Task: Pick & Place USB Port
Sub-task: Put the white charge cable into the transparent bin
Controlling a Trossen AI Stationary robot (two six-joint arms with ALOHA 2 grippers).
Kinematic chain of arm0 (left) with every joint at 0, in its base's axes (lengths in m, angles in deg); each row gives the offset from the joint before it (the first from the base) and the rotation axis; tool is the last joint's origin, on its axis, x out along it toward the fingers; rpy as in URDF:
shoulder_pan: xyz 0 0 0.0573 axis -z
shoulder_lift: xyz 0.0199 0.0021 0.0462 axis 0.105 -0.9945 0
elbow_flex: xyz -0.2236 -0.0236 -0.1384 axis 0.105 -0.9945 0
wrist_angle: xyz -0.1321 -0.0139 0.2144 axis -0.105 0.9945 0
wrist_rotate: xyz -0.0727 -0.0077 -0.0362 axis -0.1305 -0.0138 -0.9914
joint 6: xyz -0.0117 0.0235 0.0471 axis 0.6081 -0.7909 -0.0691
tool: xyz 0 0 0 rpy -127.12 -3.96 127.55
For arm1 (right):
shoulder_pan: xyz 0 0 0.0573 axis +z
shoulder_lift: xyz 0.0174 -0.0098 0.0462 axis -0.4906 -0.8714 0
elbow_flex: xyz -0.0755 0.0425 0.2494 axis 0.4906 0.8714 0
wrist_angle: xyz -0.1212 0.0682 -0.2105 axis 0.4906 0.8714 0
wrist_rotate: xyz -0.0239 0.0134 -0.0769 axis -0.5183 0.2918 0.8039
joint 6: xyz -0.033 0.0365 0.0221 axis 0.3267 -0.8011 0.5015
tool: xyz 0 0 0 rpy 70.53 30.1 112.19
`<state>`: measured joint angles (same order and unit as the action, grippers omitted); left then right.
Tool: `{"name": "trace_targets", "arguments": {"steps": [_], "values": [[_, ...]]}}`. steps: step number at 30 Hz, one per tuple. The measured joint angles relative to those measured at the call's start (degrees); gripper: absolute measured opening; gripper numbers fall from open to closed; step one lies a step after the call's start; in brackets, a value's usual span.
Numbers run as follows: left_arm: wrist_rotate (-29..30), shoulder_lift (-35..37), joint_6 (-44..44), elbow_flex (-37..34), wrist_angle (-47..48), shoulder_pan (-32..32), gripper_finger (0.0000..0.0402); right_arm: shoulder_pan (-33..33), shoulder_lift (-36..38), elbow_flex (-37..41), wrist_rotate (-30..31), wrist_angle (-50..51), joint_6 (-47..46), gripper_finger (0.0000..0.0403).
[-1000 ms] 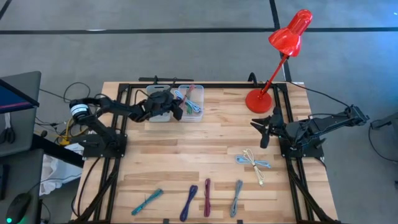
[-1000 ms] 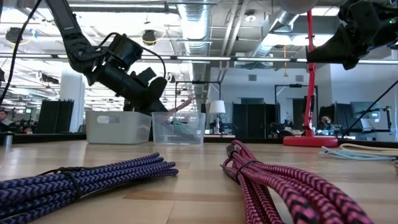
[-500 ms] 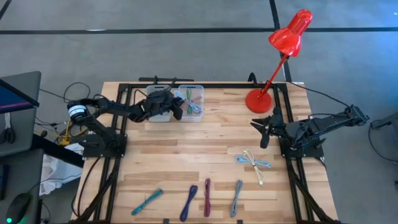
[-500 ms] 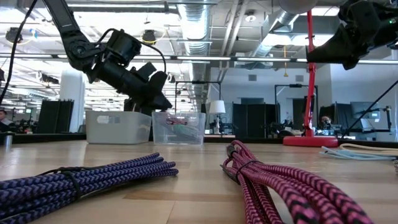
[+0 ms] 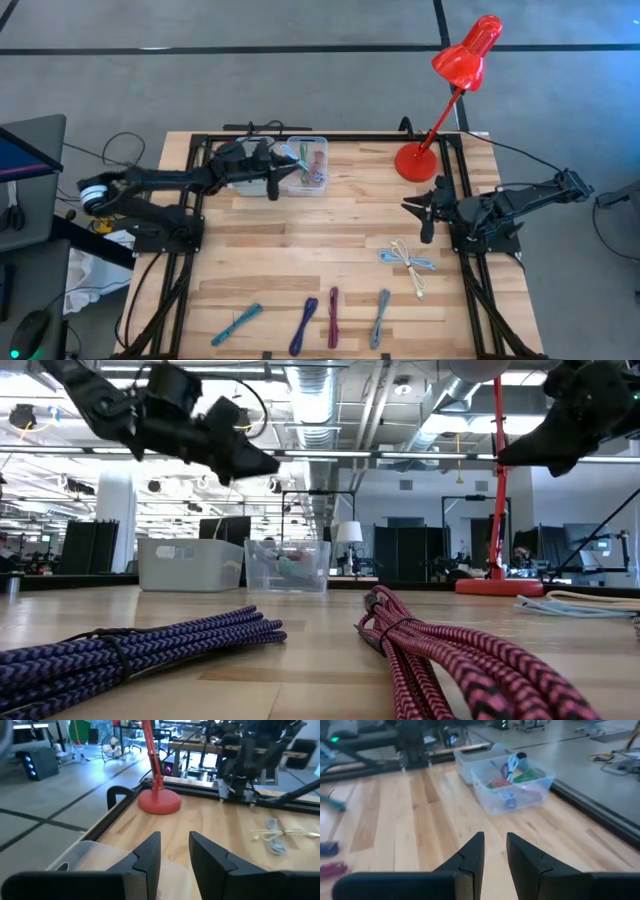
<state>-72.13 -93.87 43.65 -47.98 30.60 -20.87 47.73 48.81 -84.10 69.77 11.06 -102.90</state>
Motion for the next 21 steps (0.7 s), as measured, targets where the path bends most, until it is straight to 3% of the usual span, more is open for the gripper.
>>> {"name": "trace_targets", "arguments": {"steps": [9,15,21], "values": [[-0.8,15.0,0.0,-0.1,19.8,2.5,0.0101,0.0,0.0,0.0,-0.4,2.1,0.0,0.0075],[-0.8,19.8,0.1,-0.1,21.9,6.2,0.0102,0.0,0.0,0.0,-0.6,2.3,-1.2,0.0075],[-0.8,21.1,0.5,-0.1,22.2,8.9,0.0102,0.0,-0.2,0.0,-9.2,11.7,-11.6,0.0075]]}}
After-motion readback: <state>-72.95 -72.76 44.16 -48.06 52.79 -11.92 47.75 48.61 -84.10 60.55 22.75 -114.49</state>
